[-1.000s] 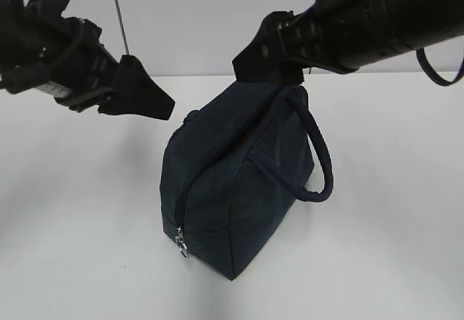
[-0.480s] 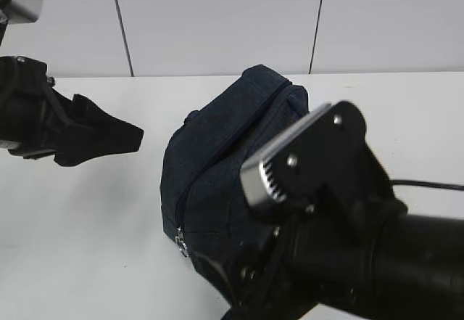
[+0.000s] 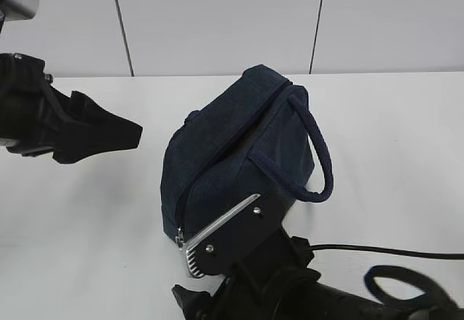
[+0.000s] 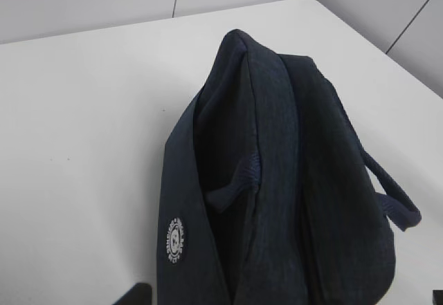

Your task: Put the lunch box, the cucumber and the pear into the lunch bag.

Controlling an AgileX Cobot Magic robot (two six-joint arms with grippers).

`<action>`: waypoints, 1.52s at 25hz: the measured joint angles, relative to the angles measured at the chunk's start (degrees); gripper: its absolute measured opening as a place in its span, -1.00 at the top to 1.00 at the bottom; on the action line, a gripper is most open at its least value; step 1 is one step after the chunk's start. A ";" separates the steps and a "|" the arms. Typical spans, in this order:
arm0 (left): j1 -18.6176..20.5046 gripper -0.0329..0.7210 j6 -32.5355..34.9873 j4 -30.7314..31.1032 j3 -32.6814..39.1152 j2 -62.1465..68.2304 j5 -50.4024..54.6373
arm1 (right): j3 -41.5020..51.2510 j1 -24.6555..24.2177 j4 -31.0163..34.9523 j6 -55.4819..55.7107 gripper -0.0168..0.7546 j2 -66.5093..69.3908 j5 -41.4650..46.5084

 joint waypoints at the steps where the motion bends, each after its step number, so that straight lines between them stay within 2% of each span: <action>1: 0.00 -0.24 0.00 0.00 0.00 0.00 -0.04 | -0.44 0.00 -0.57 1.34 -0.39 1.66 -1.15; 6: 0.00 -0.24 0.07 0.00 0.00 0.00 -0.11 | -3.11 0.00 -0.67 3.35 -0.25 8.21 -6.07; 16: 0.00 -0.24 0.09 -1.17 0.00 0.00 -0.13 | -7.78 0.00 0.32 4.87 -0.20 14.72 -8.48; 19: 0.00 -0.24 0.09 -1.31 0.00 0.00 -0.13 | -9.03 0.00 0.56 4.99 -0.11 15.67 -8.61; 27: 0.00 -0.24 0.09 -1.31 0.00 0.00 0.09 | -10.39 -0.21 1.99 4.99 0.43 17.70 -9.04; 29: 0.00 -0.24 0.09 -1.31 0.00 0.00 0.41 | -10.39 -0.21 3.65 4.99 0.61 17.93 -9.18; 31: 0.00 -0.24 0.09 -1.31 0.00 0.00 0.61 | -10.39 -0.31 4.54 4.99 0.88 17.93 -10.05; 32: 0.00 -0.24 0.09 -1.31 0.00 0.00 0.61 | -10.39 -0.31 4.59 4.99 0.94 17.93 -10.65; 38: 0.00 -0.24 0.09 -1.31 0.00 0.00 0.66 | -10.39 -0.31 4.59 4.99 0.94 17.93 -11.14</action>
